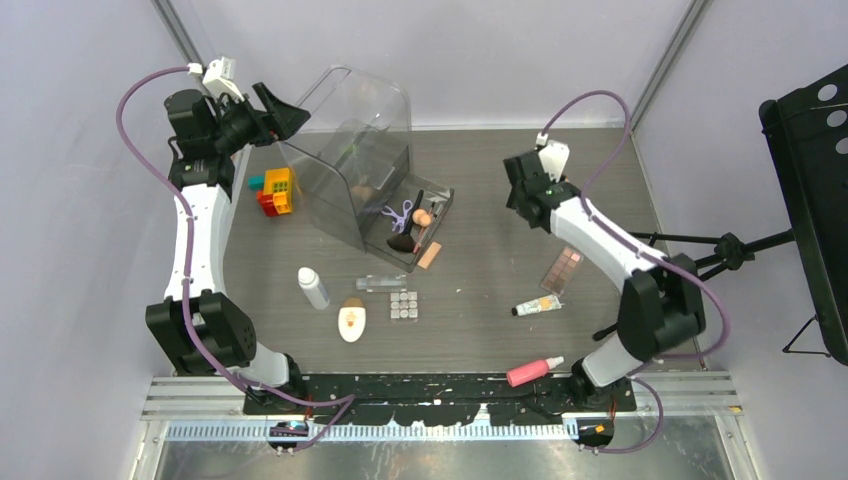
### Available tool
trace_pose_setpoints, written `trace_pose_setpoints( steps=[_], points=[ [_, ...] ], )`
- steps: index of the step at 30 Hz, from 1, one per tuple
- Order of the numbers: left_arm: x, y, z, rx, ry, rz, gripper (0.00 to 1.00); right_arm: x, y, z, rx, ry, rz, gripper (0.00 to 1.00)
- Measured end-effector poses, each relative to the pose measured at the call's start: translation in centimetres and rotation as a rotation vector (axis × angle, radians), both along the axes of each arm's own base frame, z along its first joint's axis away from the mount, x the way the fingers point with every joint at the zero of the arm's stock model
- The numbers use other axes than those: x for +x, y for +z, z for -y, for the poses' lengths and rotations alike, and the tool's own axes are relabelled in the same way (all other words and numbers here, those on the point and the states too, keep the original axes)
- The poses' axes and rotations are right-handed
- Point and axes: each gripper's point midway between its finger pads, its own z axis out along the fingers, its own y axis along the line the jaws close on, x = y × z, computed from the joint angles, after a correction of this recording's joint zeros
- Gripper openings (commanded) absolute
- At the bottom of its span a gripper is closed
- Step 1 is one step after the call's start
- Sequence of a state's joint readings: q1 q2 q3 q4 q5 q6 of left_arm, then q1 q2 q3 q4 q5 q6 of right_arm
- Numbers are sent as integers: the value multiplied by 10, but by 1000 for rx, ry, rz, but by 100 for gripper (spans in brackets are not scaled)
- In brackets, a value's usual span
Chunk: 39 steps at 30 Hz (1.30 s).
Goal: Organize the makeup
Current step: Pick up the makeup tool from the center of the board.
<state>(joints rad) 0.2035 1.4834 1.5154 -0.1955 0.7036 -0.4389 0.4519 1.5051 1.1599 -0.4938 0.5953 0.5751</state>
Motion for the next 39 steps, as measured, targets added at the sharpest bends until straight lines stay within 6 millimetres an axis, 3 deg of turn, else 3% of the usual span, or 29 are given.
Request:
trace_pose_setpoints(
  steps=[6, 11, 17, 31, 39],
  points=[
    [1, 0, 0, -1, -2, 2, 82, 56, -14, 40, 12, -112, -53, 52],
    [1, 1, 1, -5, -5, 3, 82, 100, -21, 57, -24, -116, -87, 52],
    [1, 1, 1, -8, -7, 3, 82, 132, -43, 74, -147, -34, -189, 52],
    [1, 1, 1, -18, -6, 1, 82, 153, -78, 99, -289, 137, -364, 51],
    [1, 1, 1, -18, -5, 2, 82, 151, -110, 113, -325, 171, -462, 50]
  ],
)
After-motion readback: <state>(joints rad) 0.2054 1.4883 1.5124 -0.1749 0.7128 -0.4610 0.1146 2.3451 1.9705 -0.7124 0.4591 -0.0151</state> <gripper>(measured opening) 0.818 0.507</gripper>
